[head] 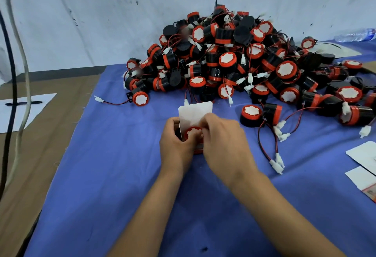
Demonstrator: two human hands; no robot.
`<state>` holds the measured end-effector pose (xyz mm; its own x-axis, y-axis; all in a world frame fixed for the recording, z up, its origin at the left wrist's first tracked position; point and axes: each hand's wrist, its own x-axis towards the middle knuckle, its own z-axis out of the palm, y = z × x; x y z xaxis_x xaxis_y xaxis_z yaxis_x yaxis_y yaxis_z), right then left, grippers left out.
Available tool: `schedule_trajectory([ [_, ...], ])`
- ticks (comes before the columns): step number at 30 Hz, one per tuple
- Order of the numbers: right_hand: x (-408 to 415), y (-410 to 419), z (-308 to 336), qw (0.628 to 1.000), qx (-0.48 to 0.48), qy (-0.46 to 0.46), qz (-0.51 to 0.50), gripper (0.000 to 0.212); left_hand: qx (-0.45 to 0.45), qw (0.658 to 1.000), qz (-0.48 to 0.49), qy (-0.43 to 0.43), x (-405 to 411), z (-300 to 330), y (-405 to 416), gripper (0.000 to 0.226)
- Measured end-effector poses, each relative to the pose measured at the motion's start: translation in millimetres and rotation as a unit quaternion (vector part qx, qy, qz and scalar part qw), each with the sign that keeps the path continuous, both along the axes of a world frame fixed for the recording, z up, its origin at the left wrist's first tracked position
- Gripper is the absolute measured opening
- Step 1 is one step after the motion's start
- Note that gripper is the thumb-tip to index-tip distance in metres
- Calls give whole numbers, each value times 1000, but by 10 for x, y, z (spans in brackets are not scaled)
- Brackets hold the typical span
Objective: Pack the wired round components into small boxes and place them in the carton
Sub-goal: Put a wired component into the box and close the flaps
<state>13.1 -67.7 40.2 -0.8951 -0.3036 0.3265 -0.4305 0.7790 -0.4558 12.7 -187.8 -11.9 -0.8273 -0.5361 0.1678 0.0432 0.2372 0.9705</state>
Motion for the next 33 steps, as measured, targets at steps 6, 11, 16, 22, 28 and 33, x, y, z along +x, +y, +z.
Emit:
schedule_trajectory([
  [6, 120, -45, -32, 992, 126, 11, 21, 21, 44, 998, -41, -26, 27, 75, 4, 14],
  [11, 104, -66, -21, 989, 144, 38, -2, 29, 51, 997, -52, -23, 67, 128, 49, 23],
  [16, 65, -28, -72, 993, 113, 30, -10, 31, 43, 998, -42, -14, 72, 122, 30, 20],
  [22, -36, 77, -6, 995, -71, 53, -42, 20, 28, 998, -54, 12, 52, 103, 6, 19],
  [28, -88, -3, -79, 999, -25, 46, -13, 9, 50, 996, -76, 11, 22, 70, -20, 19],
  [33, -78, -82, -140, 997, 44, 30, 46, 35, 55, 994, -95, 12, 17, 59, -34, 16],
])
